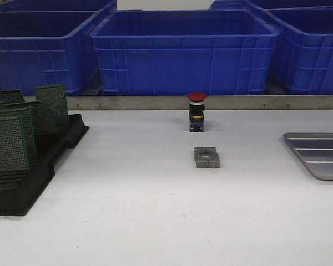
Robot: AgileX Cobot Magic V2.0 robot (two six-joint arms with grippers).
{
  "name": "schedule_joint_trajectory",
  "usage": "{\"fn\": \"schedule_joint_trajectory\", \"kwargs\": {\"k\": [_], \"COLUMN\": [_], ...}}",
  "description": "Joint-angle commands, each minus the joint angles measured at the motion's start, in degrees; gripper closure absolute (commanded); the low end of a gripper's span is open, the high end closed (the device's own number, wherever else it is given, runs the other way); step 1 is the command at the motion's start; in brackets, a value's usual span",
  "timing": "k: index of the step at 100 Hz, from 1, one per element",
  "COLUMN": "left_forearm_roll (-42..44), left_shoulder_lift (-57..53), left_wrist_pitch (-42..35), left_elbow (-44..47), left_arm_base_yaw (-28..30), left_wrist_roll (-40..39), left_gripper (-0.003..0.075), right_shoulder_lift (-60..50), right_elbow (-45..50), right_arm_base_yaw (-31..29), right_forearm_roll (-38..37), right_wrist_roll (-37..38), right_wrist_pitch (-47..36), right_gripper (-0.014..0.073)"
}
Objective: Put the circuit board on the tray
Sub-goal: 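Reach the left gripper down into the black rack onto a green board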
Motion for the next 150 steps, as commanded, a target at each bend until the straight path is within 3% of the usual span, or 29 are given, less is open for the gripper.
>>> {"fn": "schedule_joint_trajectory", "kwargs": {"k": [1, 52, 71, 96, 114, 129, 140, 150], "left_forearm_roll": [-0.21, 0.02, 0.24, 0.24, -1.53, -11.09, -17.09, -19.73], "left_shoulder_lift": [-1.69, -1.42, 5.14, 23.90, 38.50, 48.64, 55.63, 61.06], "left_wrist_pitch": [-5.07, -7.30, 7.20, 24.95, 32.62, 35.65, 39.18, 43.75], "left_elbow": [2.82, -1.20, -13.84, -29.10, -37.22, -44.06, -49.68, -54.57], "left_arm_base_yaw": [0.09, 0.09, 0.09, 0.09, 0.09, 0.09, 0.09, 0.09], "left_wrist_roll": [-0.48, -0.48, -0.48, 1.69, 15.34, 28.72, 41.38, 52.77], "left_gripper": [0.0741, 0.0741, 0.0741, 0.0741, 0.0739, 0.0722, 0.0627, 0.0479], "right_shoulder_lift": [-1.49, -1.49, -1.49, -1.49, -1.49, -1.49, -1.49, -1.49], "right_elbow": [-0.70, -0.70, -0.70, -0.70, -0.70, -0.70, -0.70, -0.70], "right_arm_base_yaw": [-0.31, -0.31, -0.31, -0.31, -0.31, -0.31, -0.31, -0.31], "right_forearm_roll": [-0.59, -0.59, -0.59, -0.59, -0.59, -0.59, -0.59, -0.59], "right_wrist_roll": [0.14, 0.14, 0.14, 0.14, 0.14, 0.14, 0.14, 0.14], "right_wrist_pitch": [-4.43, -4.43, -4.43, -4.43, -4.43, -4.43, -4.43, -4.43], "right_gripper": [0.0707, 0.0707, 0.0707, 0.0707, 0.0707, 0.0707, 0.0707, 0.0707]}}
